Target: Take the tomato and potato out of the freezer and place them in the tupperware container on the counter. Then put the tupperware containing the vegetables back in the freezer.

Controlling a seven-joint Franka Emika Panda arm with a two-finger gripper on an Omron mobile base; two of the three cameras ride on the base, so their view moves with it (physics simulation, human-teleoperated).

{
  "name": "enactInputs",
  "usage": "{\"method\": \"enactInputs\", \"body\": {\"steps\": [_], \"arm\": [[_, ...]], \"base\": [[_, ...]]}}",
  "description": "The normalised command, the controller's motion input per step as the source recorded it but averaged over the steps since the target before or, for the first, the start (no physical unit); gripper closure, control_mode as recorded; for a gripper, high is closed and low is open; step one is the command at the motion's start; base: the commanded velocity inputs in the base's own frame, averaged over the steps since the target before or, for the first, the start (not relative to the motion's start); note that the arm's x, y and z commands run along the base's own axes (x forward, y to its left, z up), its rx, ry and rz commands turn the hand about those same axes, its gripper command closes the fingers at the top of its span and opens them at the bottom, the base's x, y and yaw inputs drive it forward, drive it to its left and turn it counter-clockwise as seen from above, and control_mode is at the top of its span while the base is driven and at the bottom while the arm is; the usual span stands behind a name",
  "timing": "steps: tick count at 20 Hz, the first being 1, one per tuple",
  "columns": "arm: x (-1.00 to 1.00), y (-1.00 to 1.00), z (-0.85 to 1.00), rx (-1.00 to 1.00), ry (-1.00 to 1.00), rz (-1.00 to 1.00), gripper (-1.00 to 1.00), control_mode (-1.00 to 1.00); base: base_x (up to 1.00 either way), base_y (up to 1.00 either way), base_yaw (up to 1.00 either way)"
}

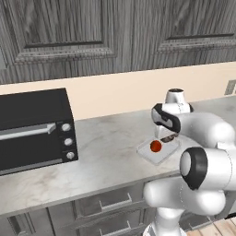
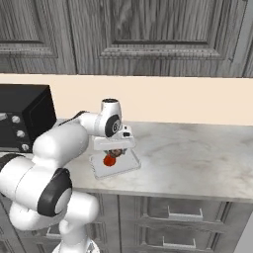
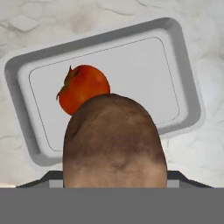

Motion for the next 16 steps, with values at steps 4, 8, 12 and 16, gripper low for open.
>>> {"method": "enactInputs", "body": {"steps": [4,8,12,16], "arm": [[0.31,0.0,-0.67,0.0,0.05,0.07,1.0,-1.0],[0.32,-0.13,-0.46,0.0,0.0,0.06,1.0,-1.0],[0.12,-0.13,-0.43,0.0,0.0,0.07,1.0,-1.0],[-0.14,0.08,-0.51,0.0,-0.03,0.09,1.0,-1.0]], "base": [[0.0,0.0,0.0],[0.0,0.0,0.0],[0.0,0.0,0.0],[0.0,0.0,0.0]]}}
